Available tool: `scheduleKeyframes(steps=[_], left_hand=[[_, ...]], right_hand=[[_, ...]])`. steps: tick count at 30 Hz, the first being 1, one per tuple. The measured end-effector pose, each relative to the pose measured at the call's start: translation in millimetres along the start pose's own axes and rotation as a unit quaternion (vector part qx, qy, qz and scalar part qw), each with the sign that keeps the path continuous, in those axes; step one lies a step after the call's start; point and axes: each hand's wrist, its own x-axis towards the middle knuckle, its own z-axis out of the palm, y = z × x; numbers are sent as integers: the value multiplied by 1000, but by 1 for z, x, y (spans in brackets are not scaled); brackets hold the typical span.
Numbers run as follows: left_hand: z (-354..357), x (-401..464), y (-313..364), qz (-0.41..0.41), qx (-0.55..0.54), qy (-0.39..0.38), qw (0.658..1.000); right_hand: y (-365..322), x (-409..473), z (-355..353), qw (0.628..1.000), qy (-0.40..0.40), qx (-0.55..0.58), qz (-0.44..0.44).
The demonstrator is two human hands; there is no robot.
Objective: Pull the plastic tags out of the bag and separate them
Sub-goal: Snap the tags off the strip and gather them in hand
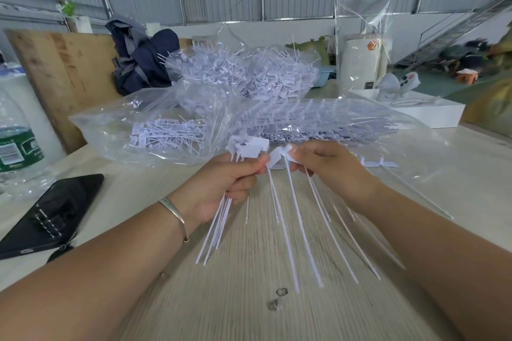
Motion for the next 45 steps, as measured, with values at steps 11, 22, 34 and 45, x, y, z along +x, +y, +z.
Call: scheduleKeyframes(steps=[11, 22, 34, 45], left_hand=[[4, 4, 1, -20, -81, -32, 996], [-10, 7, 2, -59, -49, 34, 996], [-7, 14, -10, -42, -43, 79, 995], [-7, 12, -8, -82, -86, 45, 992]], right_hand=[[3, 0, 12, 1000, -6, -1, -2], [6, 0, 5, 996, 88, -1, -12], [6, 0, 5, 985, 96, -128, -61], [8, 1, 1, 983, 100, -145, -45]])
